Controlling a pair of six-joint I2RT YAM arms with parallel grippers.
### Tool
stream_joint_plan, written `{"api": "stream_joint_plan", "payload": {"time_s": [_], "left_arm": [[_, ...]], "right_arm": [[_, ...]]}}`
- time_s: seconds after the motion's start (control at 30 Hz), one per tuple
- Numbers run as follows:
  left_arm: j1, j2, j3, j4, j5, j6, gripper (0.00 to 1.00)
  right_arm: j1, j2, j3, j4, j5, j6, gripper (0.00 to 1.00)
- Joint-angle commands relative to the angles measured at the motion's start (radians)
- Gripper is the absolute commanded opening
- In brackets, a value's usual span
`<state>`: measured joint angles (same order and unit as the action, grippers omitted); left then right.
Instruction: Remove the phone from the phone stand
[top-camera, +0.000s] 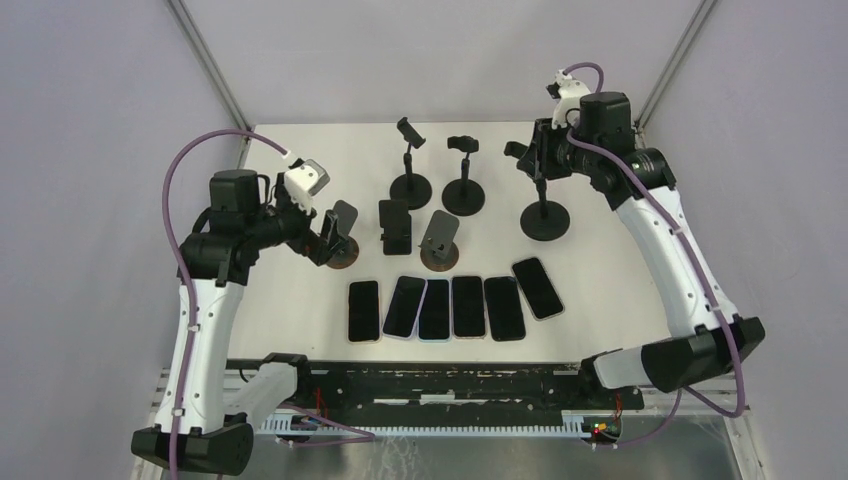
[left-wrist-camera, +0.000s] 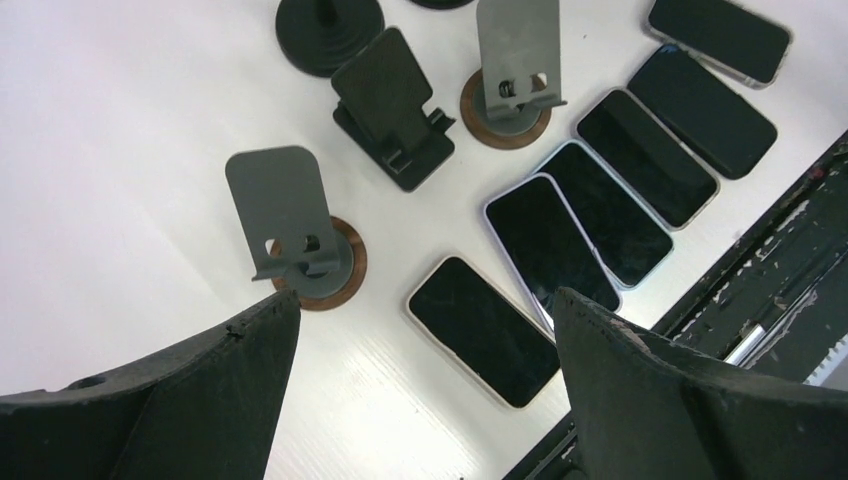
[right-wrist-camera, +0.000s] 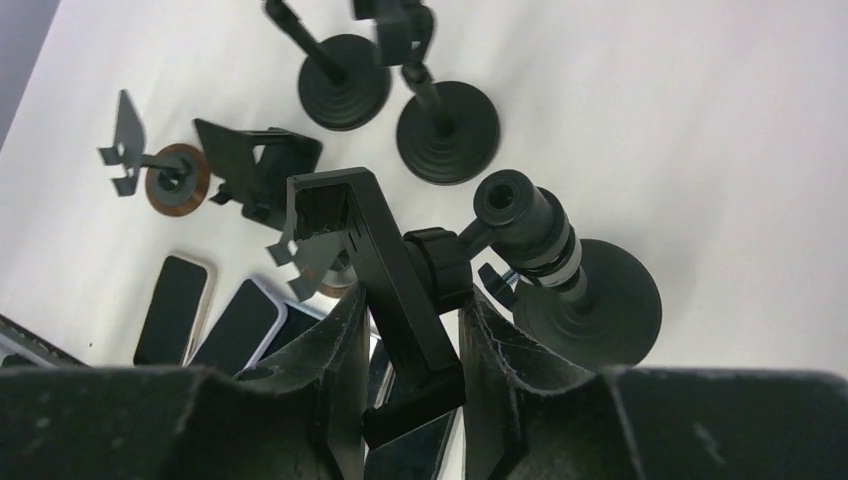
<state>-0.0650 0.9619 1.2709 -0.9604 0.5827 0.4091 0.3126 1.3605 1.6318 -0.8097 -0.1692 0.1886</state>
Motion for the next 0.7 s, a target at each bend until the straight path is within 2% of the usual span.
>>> {"api": "stream_joint_plan", "payload": {"time_s": [0.0,0.1,0.17,0.4,0.53,0.57,0.6,0.67], "left_arm": [[0.001,-0.014,-0.036,0.046,-0.053,-0.025,1.0],[0.002,-0.031,-0.057,0.057,-0.042,-0.024,1.0],[0.002,-0.036,-0.068,0.062,-0.034,-0.026,1.0],[0.004,-0.037,-0.117,0.105,-0.055,-0.036,1.0],[0.004,-0.032,-0.137,0.13,-0.064,-0.042,1.0],[0.005,-0.033,-0.141,0.138,-0.067,-0.047,1.0],[0.005,-0.033,-0.143,0.144,-0.07,-0.05,1.0],[0.007,-0.033,-0.145,0.155,-0.076,-0.059,1.0]], "right_arm": [[-0.115,0.039,-0.021,0.288,-0.183,-0.011,0.0],[-0.176,0.087,-0.061,0.399,-0.33,0.035,0.0],[-0.191,0.115,-0.084,0.454,-0.366,0.052,0.0],[-0.212,0.199,-0.123,0.495,-0.38,0.013,0.0],[-0.213,0.188,-0.187,0.511,-0.353,-0.029,0.02],[-0.214,0.182,-0.202,0.514,-0.345,-0.036,0.12],[-0.213,0.179,-0.215,0.511,-0.337,-0.043,0.29],[-0.213,0.169,-0.223,0.489,-0.302,-0.042,0.81]]}}
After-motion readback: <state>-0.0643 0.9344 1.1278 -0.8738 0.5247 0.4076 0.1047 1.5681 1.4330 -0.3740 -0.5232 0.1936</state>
